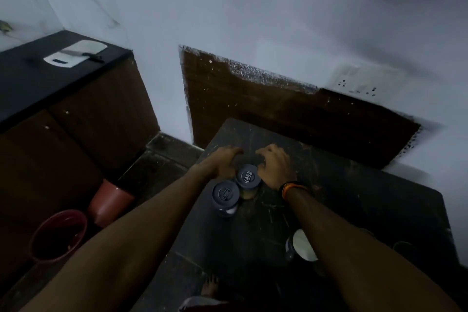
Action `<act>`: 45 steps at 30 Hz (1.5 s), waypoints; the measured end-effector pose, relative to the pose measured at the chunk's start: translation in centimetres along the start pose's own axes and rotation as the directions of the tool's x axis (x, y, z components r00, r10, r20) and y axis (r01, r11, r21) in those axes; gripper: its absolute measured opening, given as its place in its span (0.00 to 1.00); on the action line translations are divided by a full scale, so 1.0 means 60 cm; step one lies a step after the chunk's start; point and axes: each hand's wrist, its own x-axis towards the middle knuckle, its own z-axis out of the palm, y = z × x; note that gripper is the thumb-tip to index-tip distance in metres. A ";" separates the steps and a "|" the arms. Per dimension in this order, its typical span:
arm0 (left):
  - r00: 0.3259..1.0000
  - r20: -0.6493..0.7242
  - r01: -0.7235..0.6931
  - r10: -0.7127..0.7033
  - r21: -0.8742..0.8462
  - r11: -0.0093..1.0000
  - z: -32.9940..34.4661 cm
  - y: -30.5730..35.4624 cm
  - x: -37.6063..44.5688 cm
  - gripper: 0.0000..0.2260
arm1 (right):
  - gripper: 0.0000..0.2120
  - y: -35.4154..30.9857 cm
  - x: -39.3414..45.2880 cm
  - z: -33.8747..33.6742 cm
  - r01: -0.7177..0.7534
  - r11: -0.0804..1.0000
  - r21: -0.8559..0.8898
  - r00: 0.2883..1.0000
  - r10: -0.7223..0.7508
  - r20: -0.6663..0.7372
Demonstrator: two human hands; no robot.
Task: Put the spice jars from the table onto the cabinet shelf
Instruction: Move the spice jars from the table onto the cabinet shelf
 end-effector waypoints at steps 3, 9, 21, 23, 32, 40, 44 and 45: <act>0.996 0.021 0.085 -0.084 -0.065 0.994 0.050 -0.031 -0.022 0.23 | 0.23 -0.004 -0.021 0.040 -0.044 0.997 0.056 0.996 0.039 0.080; 0.974 0.079 0.219 -0.211 -0.125 0.968 0.117 -0.080 -0.044 0.39 | 0.15 -0.015 -0.058 0.097 -0.057 0.987 0.148 0.988 0.035 0.151; 0.955 -0.033 0.260 -0.295 -0.385 0.885 0.197 -0.101 -0.065 0.47 | 0.21 -0.022 -0.068 0.136 -0.165 0.953 0.255 0.956 0.092 0.278; 0.949 -0.082 0.244 -0.304 -0.418 0.875 0.204 -0.101 -0.071 0.41 | 0.25 -0.021 -0.067 0.136 -0.174 0.949 0.263 0.950 0.092 0.298; 0.961 -0.160 0.114 -0.227 -0.521 0.846 0.173 -0.103 -0.101 0.37 | 0.39 0.001 -0.077 0.130 0.034 0.967 0.252 0.975 -0.087 0.203; 0.965 -0.210 0.007 -0.160 -0.584 0.812 0.087 -0.064 -0.067 0.30 | 0.45 -0.004 -0.076 0.103 0.165 0.903 0.398 0.984 -0.179 -0.002; 0.954 -0.253 -0.035 -0.161 -0.628 0.777 0.049 -0.023 -0.050 0.30 | 0.49 -0.004 -0.063 0.065 0.137 0.861 0.489 0.990 -0.102 -0.098; 0.950 -0.265 -0.045 -0.163 -0.635 0.771 0.043 -0.013 -0.047 0.30 | 0.49 -0.005 -0.061 0.057 0.127 0.850 0.511 0.990 -0.076 -0.120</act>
